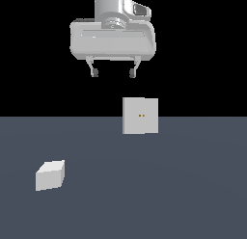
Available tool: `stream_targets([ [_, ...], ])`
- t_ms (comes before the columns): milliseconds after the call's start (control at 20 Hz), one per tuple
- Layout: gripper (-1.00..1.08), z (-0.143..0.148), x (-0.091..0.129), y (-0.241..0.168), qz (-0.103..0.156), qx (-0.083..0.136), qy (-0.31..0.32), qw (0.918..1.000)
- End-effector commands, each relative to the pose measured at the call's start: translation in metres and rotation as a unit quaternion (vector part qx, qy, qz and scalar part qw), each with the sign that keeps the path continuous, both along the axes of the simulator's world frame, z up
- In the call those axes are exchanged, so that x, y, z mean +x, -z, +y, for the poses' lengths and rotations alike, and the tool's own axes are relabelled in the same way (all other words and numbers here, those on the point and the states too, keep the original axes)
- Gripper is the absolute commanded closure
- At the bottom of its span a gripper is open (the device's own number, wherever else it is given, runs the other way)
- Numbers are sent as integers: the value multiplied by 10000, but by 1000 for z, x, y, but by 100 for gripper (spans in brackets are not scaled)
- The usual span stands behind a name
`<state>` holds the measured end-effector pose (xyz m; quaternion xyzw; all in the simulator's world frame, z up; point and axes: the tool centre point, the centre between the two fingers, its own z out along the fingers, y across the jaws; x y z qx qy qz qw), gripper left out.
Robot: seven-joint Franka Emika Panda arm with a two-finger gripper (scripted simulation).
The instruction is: Plug the charger into the wall socket.
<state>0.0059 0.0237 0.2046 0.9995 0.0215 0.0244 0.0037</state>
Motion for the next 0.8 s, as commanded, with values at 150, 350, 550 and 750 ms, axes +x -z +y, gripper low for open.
stream_targets([
  [150,-92,1,-1,2,0,0,-16,10000],
  [350,-92,6,-7,9,2,3,-86,10000],
  [550,-92,16,-18,23,4,7,-218,9998],
  [750,-92,29,-35,43,8,13,-413,9991],
])
